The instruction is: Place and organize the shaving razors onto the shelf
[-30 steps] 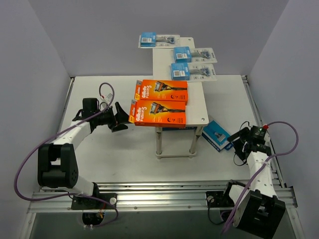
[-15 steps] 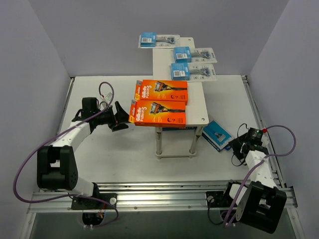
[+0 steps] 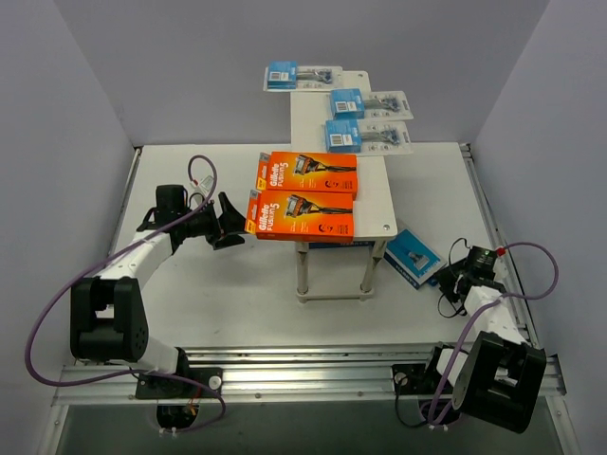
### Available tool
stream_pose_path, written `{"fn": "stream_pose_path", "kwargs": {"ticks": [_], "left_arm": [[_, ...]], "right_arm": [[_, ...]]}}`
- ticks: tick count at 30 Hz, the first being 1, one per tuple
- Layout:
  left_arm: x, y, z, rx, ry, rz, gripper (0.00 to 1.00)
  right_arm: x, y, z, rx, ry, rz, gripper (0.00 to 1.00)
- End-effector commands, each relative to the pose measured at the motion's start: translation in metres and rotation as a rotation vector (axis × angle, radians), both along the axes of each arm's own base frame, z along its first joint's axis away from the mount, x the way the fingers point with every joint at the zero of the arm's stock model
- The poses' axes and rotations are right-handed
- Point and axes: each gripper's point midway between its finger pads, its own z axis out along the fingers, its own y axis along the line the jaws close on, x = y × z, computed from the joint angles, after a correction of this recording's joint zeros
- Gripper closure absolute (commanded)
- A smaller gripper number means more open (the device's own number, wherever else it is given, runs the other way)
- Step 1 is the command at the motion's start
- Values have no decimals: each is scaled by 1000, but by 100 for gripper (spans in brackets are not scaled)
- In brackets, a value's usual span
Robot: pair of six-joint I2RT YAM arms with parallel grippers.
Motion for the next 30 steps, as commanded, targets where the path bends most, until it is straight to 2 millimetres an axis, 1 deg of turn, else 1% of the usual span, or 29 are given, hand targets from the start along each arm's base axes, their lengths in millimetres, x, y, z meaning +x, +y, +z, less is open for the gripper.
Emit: {"fn": "stream_pose_path", "kwargs": {"ticks": [1, 3, 8, 13, 18, 22, 23, 25, 26, 30], "left_arm": [[0, -4, 17, -23, -75, -25, 6], [0, -4, 17, -27, -72, -24, 6], [-1, -5, 17, -30, -71, -29, 6], [-1, -5, 17, -32, -70, -27, 6], [-1, -6, 18, -33, -75, -28, 6], [-1, -5, 18, -33, -74, -26, 6], [-1, -6, 18, -33, -75, -28, 6], [-1, -6, 18, -34, -75, -28, 6], [-1, -6, 17, -34, -72, -29, 6], [-1, -6, 16, -36, -71, -30, 6]], "right_arm": [[1, -2, -6, 4, -10, -15, 68], [5, -1, -7, 8, -35, -9, 68], [6, 3, -15, 21, -65, -5, 67], [12, 1, -9, 2, -119, -6, 67], [19, 0, 4, 2, -187, -25, 67], [31, 1, 12, 20, -244, -26, 67], [32, 2, 8, 31, -236, -26, 68], [37, 4, 8, 50, -251, -19, 68], [37, 5, 4, 62, -239, -19, 70], [43, 9, 3, 94, -266, -12, 74]]}}
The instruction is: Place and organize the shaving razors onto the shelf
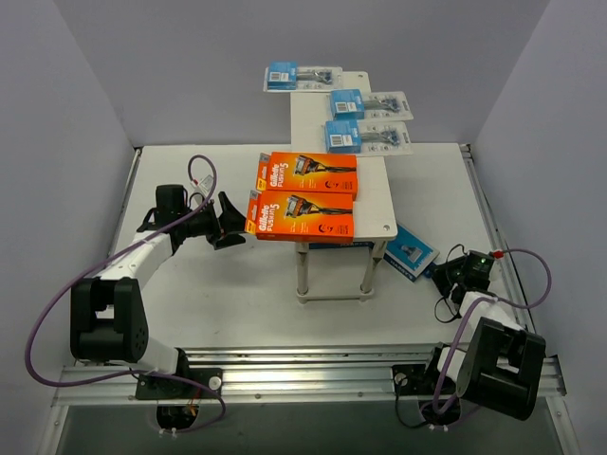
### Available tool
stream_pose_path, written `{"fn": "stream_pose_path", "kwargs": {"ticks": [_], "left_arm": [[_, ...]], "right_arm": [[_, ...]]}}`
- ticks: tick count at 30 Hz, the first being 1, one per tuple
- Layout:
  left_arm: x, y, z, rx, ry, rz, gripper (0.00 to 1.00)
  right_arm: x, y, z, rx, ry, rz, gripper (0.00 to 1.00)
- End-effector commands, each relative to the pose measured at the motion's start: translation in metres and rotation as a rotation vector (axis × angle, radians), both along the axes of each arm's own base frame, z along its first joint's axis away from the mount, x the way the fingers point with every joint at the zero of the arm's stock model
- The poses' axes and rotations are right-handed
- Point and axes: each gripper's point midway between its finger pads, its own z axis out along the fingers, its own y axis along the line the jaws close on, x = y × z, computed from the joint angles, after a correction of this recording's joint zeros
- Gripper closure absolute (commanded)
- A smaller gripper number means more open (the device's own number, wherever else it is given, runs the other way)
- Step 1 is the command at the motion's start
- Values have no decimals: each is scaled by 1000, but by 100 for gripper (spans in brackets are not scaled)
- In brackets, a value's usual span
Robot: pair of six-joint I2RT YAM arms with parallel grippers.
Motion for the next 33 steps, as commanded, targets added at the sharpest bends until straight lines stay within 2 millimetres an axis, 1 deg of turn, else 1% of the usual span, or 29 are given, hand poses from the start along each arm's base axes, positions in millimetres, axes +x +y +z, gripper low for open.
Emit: {"fn": "stream_pose_path", "kwargs": {"ticks": [1, 5, 13, 16, 17, 25, 27, 31, 33], "left_arm": [[-2, -4, 13, -18, -70, -29, 6], [-2, -4, 12, -17, -66, -29, 6], [-2, -5, 12, -17, -65, -30, 6], [-2, -5, 11, -16, -63, -31, 6], [-2, -5, 11, -16, -63, -31, 6], [-2, -6, 10, -17, -60, -34, 6], [-2, -6, 10, -16, -62, -33, 6], [-2, -6, 10, -15, -63, -33, 6], [-2, -6, 10, -14, -61, -34, 6]], "right_arm": [[11, 2, 6, 28, -62, 1, 74], [12, 2, 7, 22, -79, 8, 74], [16, -4, 16, -6, -140, -23, 75], [19, -3, 17, 11, -163, -32, 78], [20, -3, 19, 13, -171, -33, 82], [33, -1, 37, 27, -249, -20, 94], [35, -1, 40, 27, -260, -15, 99], [38, 2, 46, 35, -272, 6, 100], [41, 2, 52, 36, -284, 14, 100]]}}
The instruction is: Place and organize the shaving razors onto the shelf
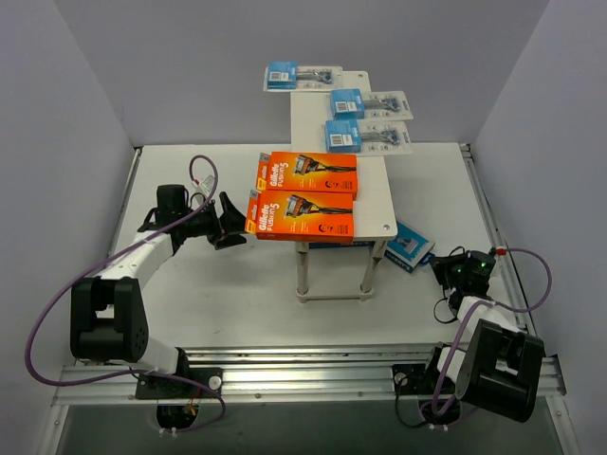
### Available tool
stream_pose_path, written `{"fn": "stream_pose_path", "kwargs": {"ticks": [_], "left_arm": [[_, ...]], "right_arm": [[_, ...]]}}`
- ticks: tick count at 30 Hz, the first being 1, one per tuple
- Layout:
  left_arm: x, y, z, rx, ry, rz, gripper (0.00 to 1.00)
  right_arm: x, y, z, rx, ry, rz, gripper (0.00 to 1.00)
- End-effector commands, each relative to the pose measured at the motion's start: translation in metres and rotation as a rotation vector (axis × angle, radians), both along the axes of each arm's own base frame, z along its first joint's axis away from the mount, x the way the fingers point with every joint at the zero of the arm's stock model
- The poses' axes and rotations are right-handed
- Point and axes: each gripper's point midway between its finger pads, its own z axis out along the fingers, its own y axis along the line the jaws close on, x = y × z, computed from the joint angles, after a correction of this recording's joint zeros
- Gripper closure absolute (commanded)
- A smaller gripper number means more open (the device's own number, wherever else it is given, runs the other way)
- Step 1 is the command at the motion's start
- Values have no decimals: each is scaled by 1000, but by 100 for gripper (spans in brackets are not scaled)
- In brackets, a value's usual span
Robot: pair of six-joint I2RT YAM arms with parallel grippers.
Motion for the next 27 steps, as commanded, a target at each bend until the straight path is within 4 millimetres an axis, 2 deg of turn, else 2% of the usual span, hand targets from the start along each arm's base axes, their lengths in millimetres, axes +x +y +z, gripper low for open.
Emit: {"fn": "stream_pose_path", "kwargs": {"ticks": [1, 5, 7, 8, 10, 12, 13, 16, 20, 27], "left_arm": [[0, -4, 11, -13, -62, -27, 6], [0, -3, 11, -11, -65, -25, 6], [0, -3, 11, -11, -66, -27, 6], [0, -3, 11, -11, -66, -25, 6], [0, -3, 12, -9, -71, -26, 6], [0, -3, 12, -9, -72, -27, 6], [0, -3, 13, -7, -75, -26, 6], [0, -3, 13, -7, -78, -27, 6], [1, -2, 13, -6, -78, -26, 6], [0, -2, 12, -2, -78, -27, 6]], "right_arm": [[17, -2, 31, -7, -94, 21, 100], [22, -4, 58, -26, -124, 29, 100], [25, -5, 80, -48, -145, 37, 100], [23, -4, 83, -45, -130, 40, 100], [29, -6, 112, -72, -179, 52, 100], [30, -2, 127, -71, -196, 72, 100], [33, -3, 143, -78, -227, 77, 100], [37, 4, 163, -66, -265, 116, 100], [45, 10, 199, -78, -337, 175, 100], [50, 15, 227, -117, -370, 242, 100]]}}
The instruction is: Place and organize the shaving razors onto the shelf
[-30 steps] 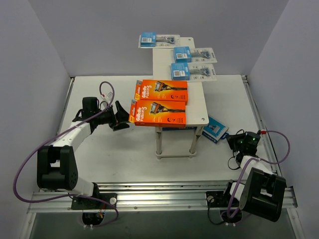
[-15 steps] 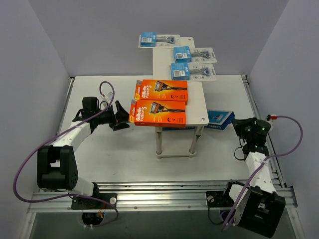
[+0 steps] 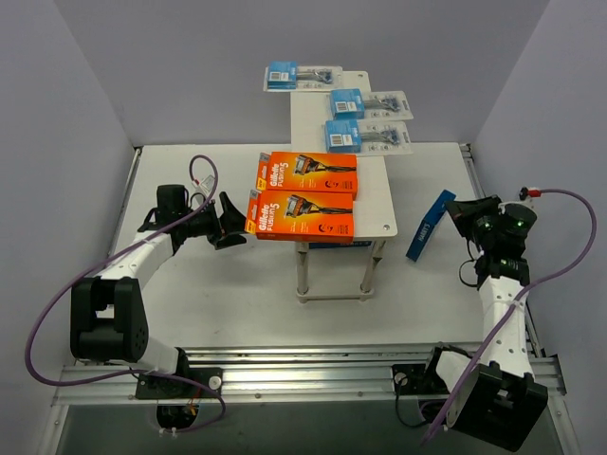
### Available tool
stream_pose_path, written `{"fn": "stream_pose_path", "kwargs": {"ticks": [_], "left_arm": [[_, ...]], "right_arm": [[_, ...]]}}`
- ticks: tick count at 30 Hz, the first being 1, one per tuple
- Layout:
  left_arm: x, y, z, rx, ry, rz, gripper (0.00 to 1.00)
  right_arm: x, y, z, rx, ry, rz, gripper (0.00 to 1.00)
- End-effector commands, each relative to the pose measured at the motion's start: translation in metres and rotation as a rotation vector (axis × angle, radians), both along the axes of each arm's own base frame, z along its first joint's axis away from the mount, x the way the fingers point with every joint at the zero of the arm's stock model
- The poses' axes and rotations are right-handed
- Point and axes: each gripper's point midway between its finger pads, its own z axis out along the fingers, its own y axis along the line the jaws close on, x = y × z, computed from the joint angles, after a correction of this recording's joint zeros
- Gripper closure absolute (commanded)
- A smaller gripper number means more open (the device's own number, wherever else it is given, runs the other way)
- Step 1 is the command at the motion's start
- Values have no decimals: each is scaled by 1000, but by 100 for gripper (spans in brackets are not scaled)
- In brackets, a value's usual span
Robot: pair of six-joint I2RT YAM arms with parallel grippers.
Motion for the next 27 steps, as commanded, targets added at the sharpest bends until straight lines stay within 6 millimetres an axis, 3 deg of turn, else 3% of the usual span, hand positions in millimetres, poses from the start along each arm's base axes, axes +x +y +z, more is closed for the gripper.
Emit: {"fn": "stream_pose_path", "kwargs": {"ticks": [1, 8, 14, 20, 27], "left_arm": [[0, -3, 13, -1, -78, -27, 6], [-1, -2, 12, 1, -76, -27, 6], [0, -2, 12, 1, -79, -29, 6], [0, -2, 12, 4, -77, -28, 6], [0, -1, 10, 12, -74, -26, 6]], "right_arm": [[5, 9, 39, -32, -106, 83, 100], [5, 24, 79, -22, -243, 164, 100], [1, 61, 109, 5, -387, 308, 100], [0, 85, 129, -17, -446, 353, 100], [-2, 97, 138, 33, -500, 397, 100]]}}
